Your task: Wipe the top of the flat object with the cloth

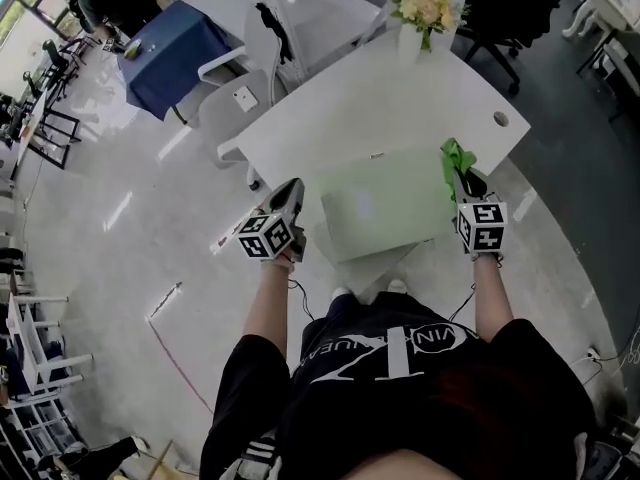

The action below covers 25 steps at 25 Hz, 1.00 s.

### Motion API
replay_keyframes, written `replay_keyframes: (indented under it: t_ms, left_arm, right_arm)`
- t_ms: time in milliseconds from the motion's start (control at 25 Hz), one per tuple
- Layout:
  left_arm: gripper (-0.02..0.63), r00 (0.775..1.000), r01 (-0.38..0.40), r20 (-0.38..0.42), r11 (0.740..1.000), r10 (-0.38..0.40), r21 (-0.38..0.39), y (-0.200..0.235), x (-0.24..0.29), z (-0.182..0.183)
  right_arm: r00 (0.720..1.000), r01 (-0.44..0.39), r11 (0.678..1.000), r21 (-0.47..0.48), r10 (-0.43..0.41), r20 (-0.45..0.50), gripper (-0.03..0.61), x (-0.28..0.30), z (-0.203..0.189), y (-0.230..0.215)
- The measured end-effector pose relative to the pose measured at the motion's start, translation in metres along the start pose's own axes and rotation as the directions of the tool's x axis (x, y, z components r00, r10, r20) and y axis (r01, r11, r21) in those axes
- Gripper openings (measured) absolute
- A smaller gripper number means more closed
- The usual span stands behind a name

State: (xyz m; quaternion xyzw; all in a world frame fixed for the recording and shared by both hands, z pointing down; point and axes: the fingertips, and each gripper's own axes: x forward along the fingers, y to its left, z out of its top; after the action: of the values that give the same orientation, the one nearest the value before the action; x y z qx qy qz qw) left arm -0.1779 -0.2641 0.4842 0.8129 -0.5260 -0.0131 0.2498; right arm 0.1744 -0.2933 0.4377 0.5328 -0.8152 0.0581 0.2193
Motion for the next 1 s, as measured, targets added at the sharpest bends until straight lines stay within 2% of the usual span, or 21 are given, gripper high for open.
replay_keyframes:
  t_ms: [200, 400, 640, 840, 1000]
  left_arm:
    - [0.014, 0.997, -0.018, 0.08, 0.998, 0.014, 0.056, -0.01, -0.003, 0.047]
    - [0.012, 0.982, -0.066, 0.185, 0.992, 0.046, 0.105, -0.018, -0.009, 0.086]
    - [0.012, 0.962, -0.129, 0.262, 0.972, 0.075, 0.197, -0.035, -0.012, 0.102]
    - [0.012, 0.945, -0.2, 0.309, 0.941, 0.111, 0.273, -0.04, -0.02, 0.115]
    - [0.012, 0.93, -0.232, 0.343, 0.933, 0.13, 0.275, -0.038, -0.028, 0.128]
  right_arm:
    - [0.995, -0.087, 0.996, -0.002, 0.087, 0.055, 0.034, 0.012, 0.034, 0.02]
    - [0.98, -0.151, 0.988, -0.037, 0.155, 0.124, 0.034, 0.017, 0.07, 0.037]
    - [0.96, -0.187, 0.981, -0.054, 0.194, 0.204, 0.034, 0.021, 0.104, 0.052]
    - [0.947, -0.193, 0.979, -0.073, 0.205, 0.247, 0.034, 0.021, 0.118, 0.056]
    - [0.943, -0.189, 0.979, -0.077, 0.203, 0.264, 0.034, 0.021, 0.125, 0.054]
